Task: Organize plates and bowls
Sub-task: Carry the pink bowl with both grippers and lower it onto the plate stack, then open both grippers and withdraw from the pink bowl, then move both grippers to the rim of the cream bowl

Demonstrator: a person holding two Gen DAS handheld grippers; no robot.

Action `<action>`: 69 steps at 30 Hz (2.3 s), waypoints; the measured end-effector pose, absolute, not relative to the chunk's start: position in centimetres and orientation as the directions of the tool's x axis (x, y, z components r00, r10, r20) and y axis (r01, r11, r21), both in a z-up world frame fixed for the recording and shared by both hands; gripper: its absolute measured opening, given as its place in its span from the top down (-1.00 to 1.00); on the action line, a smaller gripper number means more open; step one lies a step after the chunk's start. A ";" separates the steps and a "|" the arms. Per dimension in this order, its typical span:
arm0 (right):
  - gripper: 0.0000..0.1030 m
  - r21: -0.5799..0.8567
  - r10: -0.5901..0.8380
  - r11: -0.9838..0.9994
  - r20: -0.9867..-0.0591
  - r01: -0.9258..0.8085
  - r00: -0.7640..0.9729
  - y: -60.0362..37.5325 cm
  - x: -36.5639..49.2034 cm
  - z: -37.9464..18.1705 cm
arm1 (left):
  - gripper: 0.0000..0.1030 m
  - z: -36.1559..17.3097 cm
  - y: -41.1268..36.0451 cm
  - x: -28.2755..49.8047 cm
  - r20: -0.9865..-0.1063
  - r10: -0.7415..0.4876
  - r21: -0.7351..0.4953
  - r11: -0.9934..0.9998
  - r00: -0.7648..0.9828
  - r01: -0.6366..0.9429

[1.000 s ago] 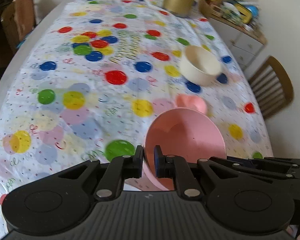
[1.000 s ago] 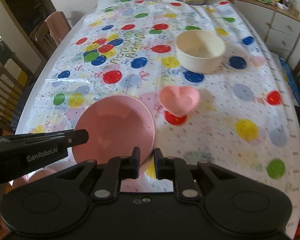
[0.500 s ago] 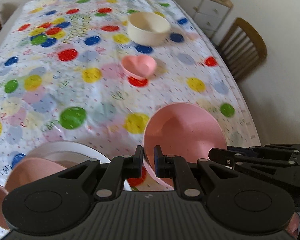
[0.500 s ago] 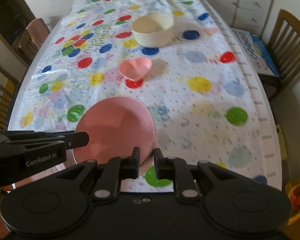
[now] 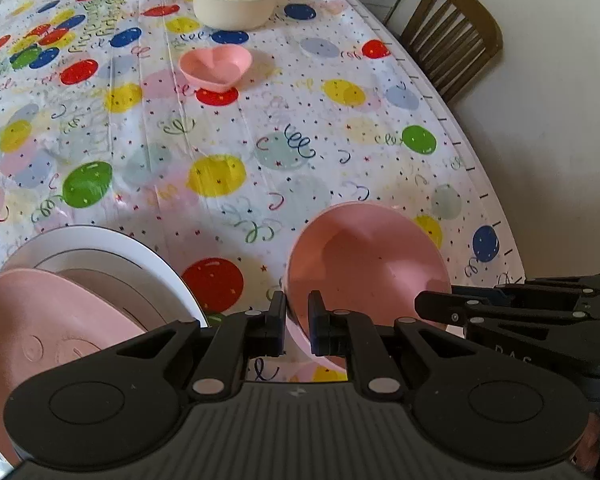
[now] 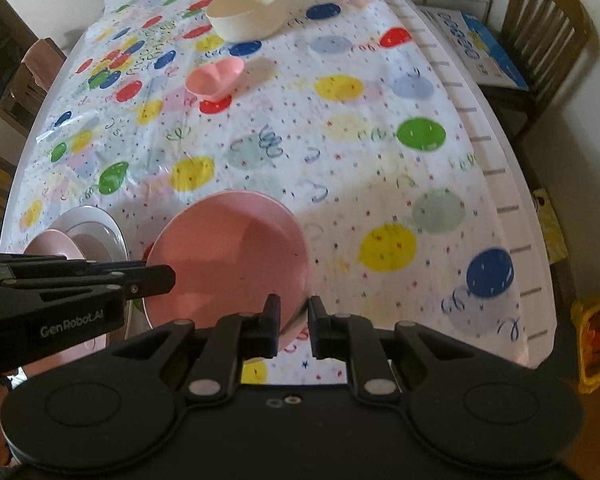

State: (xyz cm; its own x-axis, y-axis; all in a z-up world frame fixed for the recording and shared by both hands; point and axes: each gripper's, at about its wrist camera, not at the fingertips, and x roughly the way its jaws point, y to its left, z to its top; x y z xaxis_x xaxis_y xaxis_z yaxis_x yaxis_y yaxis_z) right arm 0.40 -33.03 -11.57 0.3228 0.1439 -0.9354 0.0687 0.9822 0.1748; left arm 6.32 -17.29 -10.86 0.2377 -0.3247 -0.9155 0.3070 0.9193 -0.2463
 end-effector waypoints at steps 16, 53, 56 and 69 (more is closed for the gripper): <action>0.73 0.170 0.143 0.983 -0.941 0.065 0.308 -32.8 -0.8 -12.9 | 0.79 -12.2 -16.7 5.9 -0.918 -0.349 -0.281 0.908 0.188 0.311; 0.03 0.151 0.128 0.988 -0.805 -0.007 0.579 -31.2 4.1 -2.9 | -0.22 -2.4 -12.4 9.3 -0.761 -0.381 -0.258 0.920 0.525 0.295; -0.12 0.145 0.134 0.989 -0.793 -0.029 0.594 -31.4 5.3 -2.4 | -0.23 -2.1 -12.5 10.6 -0.762 -0.356 -0.254 0.933 0.541 0.257; -0.83 0.115 0.194 0.980 -0.756 -0.164 0.626 -33.9 13.3 -1.6 | -0.57 -2.5 -14.2 17.4 -0.756 -0.262 -0.268 0.960 0.600 0.081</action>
